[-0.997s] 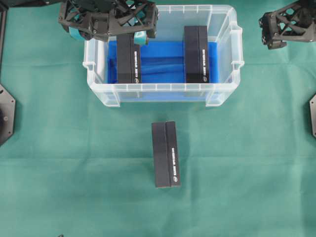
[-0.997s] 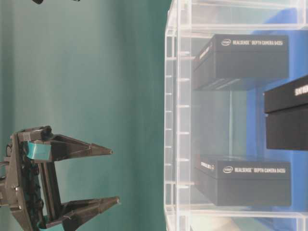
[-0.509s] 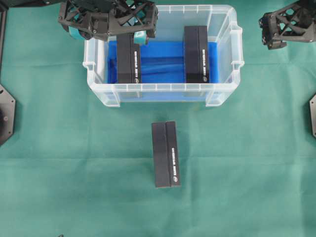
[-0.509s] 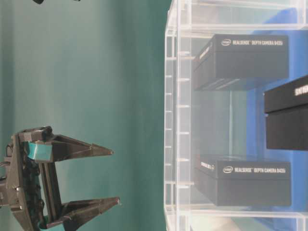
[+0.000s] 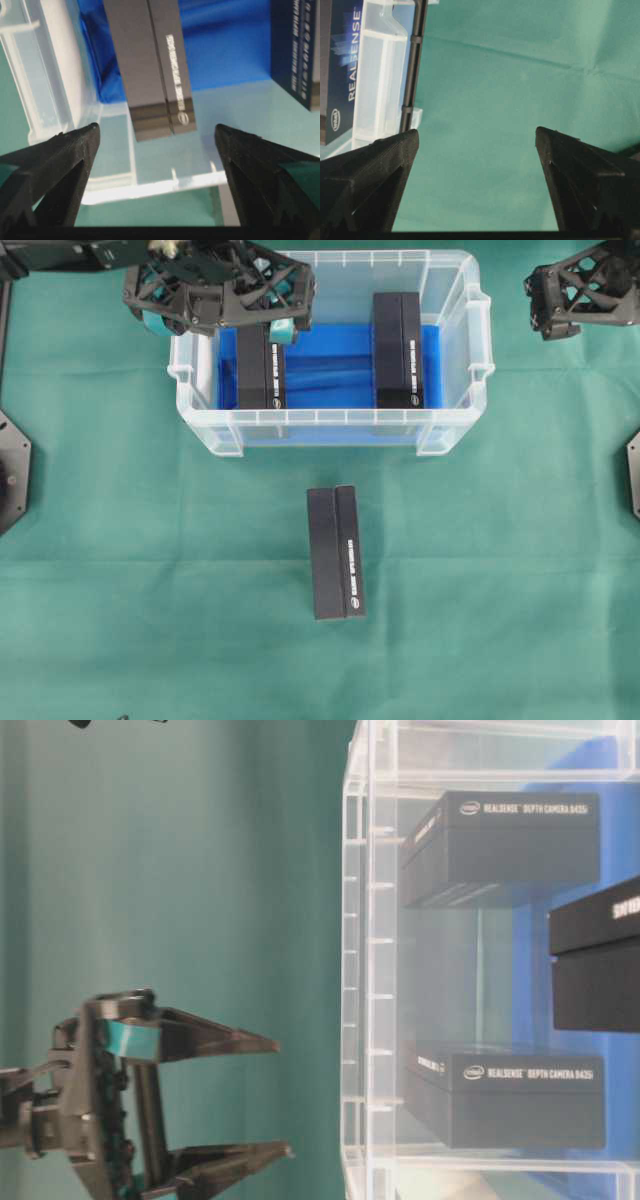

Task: Take out the box from the case.
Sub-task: 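Move the left gripper over the left black box in the case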

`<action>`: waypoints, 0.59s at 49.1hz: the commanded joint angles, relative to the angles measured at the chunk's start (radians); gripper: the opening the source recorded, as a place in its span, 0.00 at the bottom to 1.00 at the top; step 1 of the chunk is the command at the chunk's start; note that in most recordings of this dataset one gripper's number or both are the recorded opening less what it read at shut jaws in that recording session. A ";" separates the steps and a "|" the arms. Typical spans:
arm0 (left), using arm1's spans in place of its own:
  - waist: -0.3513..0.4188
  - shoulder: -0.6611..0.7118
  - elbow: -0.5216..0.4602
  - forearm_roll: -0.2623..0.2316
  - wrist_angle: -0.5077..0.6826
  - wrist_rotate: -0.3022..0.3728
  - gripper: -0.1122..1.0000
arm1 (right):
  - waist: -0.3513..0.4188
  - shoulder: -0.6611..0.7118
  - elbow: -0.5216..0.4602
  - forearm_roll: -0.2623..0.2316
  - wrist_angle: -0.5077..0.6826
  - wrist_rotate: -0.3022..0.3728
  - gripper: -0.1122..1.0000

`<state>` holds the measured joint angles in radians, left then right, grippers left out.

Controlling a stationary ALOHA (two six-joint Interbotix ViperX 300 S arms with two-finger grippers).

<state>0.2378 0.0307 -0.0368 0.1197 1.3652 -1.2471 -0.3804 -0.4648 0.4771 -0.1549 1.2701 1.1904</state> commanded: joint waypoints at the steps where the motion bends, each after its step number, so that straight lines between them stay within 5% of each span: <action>1: -0.003 -0.020 0.008 0.021 -0.023 -0.008 0.95 | 0.002 -0.005 -0.006 -0.003 -0.005 0.002 0.93; 29: 0.008 -0.006 0.156 0.060 -0.196 -0.075 0.95 | 0.002 -0.005 0.009 -0.003 -0.025 0.002 0.93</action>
<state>0.2408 0.0322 0.1197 0.1718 1.1873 -1.3208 -0.3804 -0.4648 0.4970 -0.1549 1.2548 1.1904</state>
